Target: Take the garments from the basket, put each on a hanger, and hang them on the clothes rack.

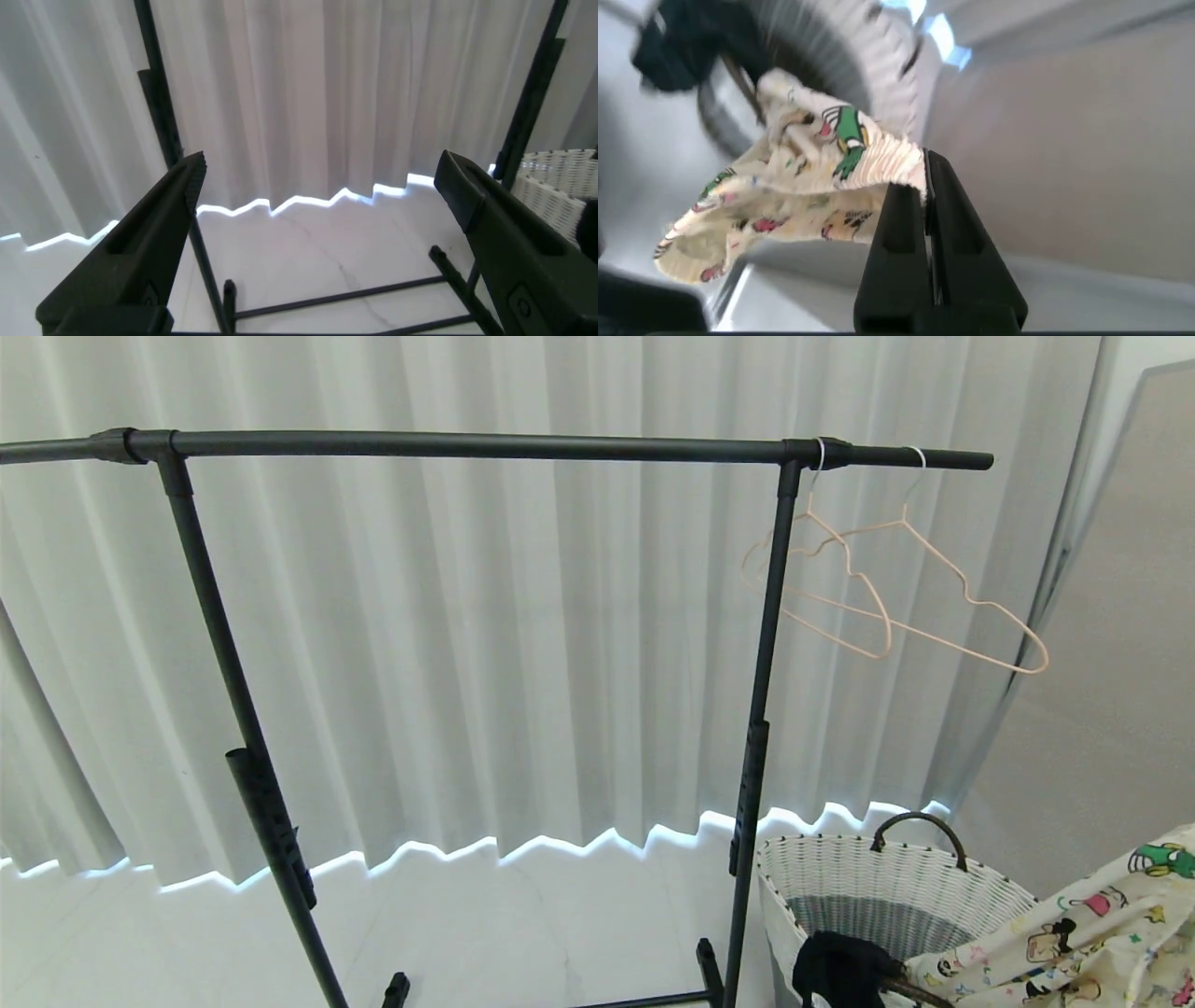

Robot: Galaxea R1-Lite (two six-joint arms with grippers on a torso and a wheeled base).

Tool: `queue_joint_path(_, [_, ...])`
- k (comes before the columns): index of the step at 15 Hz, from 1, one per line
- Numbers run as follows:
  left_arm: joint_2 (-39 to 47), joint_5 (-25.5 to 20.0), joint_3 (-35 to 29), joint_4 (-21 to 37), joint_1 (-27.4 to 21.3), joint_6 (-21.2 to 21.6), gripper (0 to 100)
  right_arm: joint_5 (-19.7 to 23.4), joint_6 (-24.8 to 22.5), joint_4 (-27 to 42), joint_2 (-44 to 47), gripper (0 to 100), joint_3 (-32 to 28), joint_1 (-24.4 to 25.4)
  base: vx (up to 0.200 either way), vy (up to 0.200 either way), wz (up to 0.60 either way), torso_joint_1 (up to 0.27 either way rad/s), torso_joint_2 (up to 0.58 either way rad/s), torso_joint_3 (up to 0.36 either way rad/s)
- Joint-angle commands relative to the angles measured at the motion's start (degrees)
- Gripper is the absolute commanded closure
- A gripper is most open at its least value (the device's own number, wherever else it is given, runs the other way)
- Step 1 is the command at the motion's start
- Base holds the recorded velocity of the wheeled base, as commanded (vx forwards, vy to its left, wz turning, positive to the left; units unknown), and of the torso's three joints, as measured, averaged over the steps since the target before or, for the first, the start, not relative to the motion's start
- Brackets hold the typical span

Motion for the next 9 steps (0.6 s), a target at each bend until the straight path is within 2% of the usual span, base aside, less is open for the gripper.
queue_joint_path(1, [0.0,-0.02,0.0,-0.03,0.0,-0.03,0,-0.08,-0.07,0.19,-3.03,100,-3.07,3.13,-0.2,0.0,0.0,-0.002,0.0,0.007])
queue_joint_path(6, [0.0,0.16,0.0,-0.12,0.0,-0.82,0,0.01,-0.07,0.19,-3.47,100,-3.78,7.08,-0.2,0.0,0.0,0.0,0.0,0.001])
queue_joint_path(9, [0.0,0.07,0.0,-0.03,0.0,1.46,0,0.19,0.01,0.1,-3.65,100,-4.74,7.44,0.0,0.0,0.0,0.0,0.0,0.0])
